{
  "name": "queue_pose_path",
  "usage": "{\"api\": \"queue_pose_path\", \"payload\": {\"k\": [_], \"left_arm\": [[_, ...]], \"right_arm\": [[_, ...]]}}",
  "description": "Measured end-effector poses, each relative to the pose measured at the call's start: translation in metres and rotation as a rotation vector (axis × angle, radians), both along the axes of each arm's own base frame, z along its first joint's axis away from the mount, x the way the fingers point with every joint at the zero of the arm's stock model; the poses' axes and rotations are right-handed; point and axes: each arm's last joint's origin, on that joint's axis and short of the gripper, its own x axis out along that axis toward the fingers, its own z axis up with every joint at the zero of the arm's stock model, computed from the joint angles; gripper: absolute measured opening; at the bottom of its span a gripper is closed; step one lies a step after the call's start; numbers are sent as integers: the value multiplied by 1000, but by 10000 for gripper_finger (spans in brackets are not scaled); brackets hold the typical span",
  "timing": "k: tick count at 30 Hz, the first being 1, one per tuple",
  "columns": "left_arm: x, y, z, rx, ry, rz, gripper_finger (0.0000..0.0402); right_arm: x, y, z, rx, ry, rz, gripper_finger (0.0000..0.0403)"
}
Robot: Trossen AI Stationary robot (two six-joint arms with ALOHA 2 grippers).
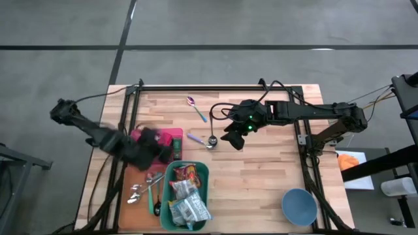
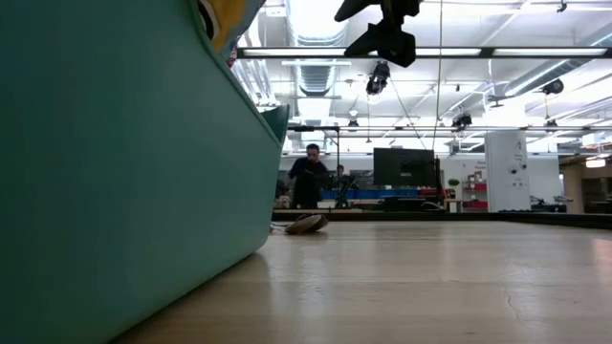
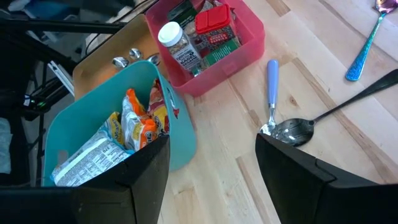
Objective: Pick & Place Food Item
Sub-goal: Put the blue spoon into the orange bin
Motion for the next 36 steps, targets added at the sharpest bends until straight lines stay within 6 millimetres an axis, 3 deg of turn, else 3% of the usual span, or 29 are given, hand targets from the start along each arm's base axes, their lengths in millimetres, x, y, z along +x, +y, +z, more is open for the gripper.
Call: {"api": "queue_pose_path", "payload": {"k": [6,13,22,36], "left_arm": [[39,60,9,56,-48,-53,177],[66,125,-3,34,-135,-23,177],[71,173,-45,-151,-111,235,177],[83,230,-90,-287,-45,340,177]], "right_arm": [[0,0,0,0,0,0,233],[0,0,0,0,0,0,233],[0,0,0,0,-1,0,233],[0,0,0,0,0,0,233]]}}
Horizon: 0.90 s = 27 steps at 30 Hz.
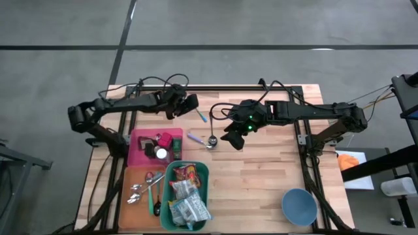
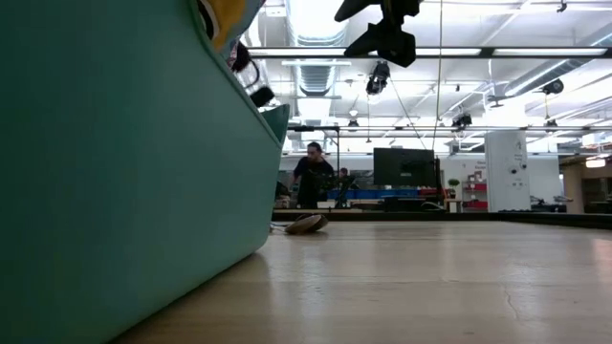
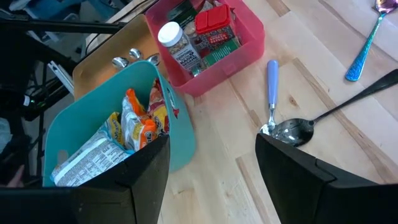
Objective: Pick & Place Food Item
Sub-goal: Put the blue spoon into the orange bin
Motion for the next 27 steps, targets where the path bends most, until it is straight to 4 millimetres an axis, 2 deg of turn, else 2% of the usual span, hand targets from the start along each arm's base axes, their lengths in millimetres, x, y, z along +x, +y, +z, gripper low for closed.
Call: {"api": "queue_pose_path", "payload": {"k": [5,9,13,18,22,27], "left_arm": [[0,27,-15,-140,65,54,177],[9,45,-26,-273,98,60,177],[22,56,-27,-357,183,61,177],[35,68,-23,-370,300,50,177],[44,80,-24,-333,300,18,177],[50,83,-28,-343,238,-11,177]], "right_arm": [[0,0,0,-1,-1,-2,233],[0,0,0,-1,0,-2,233],[0,0,0,-1,0,-1,233],[0,0,0,-1,0,-2,233],[0,0,0,-2,2,-1,233],[0,0,0,-3,3,1,233]]}}
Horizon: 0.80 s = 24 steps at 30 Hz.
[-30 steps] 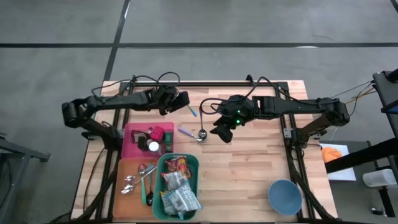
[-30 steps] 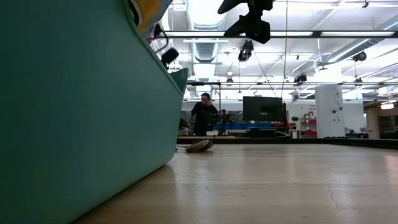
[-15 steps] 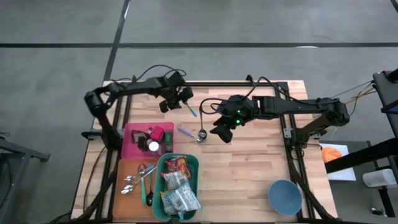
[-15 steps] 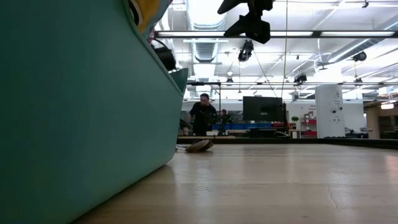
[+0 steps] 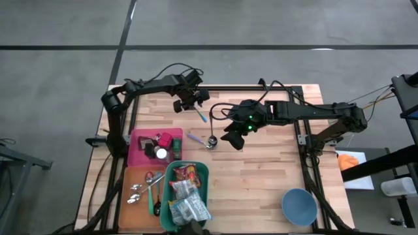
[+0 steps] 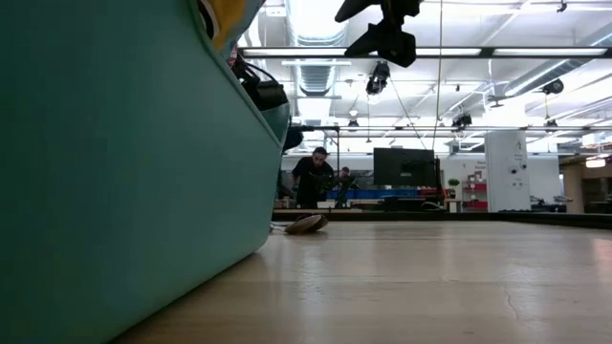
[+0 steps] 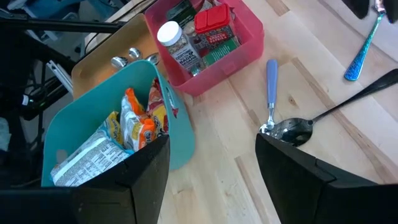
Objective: Pick & Place Food Item
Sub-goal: Put the blue spoon into the orange bin
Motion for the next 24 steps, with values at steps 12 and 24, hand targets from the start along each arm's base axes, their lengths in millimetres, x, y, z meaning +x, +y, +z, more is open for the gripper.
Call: {"api": "queue_pose_path", "payload": {"k": [12,24], "left_arm": [[20,-22,9,17,-135,-128,177],[9,-61,55,314,-19,-201,177]], "right_arm": [[0,0,0,1,-1,-1,233],[0,0,0,3,-2,-2,233]]}}
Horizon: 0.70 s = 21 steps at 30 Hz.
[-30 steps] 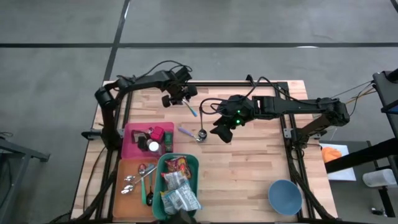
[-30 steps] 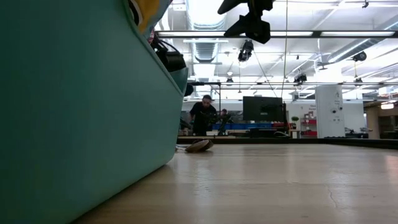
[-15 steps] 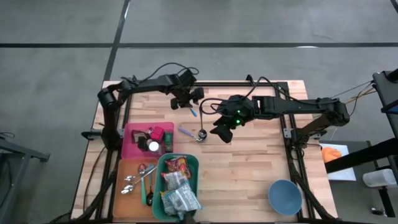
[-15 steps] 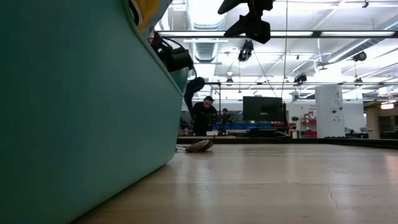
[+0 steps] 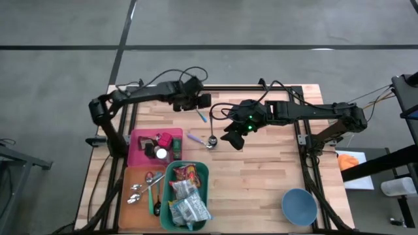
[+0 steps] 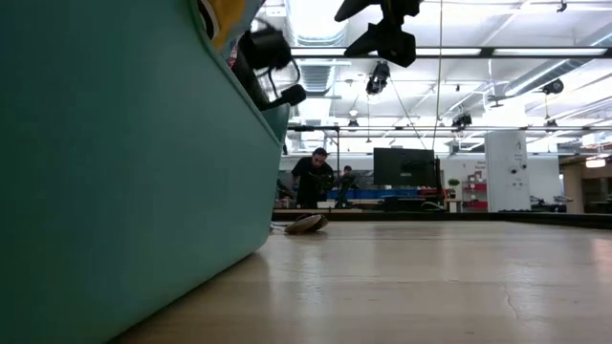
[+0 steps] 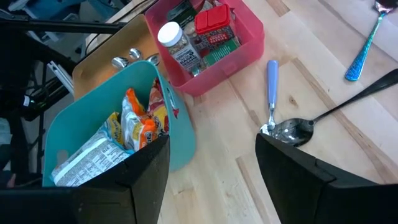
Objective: Pick & Place Food Item
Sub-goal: Put the blue spoon into the orange bin
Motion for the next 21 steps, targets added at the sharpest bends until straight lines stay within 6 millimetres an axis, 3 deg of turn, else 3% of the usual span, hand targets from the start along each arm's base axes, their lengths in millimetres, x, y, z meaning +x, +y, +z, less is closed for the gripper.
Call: {"api": "queue_pose_path", "payload": {"k": [4,8,17,21], "left_arm": [[1,-33,-5,220,77,53,177],[2,-56,-25,360,87,150,177],[-13,-64,-74,374,-51,341,177],[-16,-64,-80,346,-76,399,177]], "right_arm": [[0,0,0,0,-1,0,233],[0,-1,0,-20,3,-23,233],[0,-3,-1,-69,10,-76,233],[-1,-4,-1,-103,12,-117,233]]}}
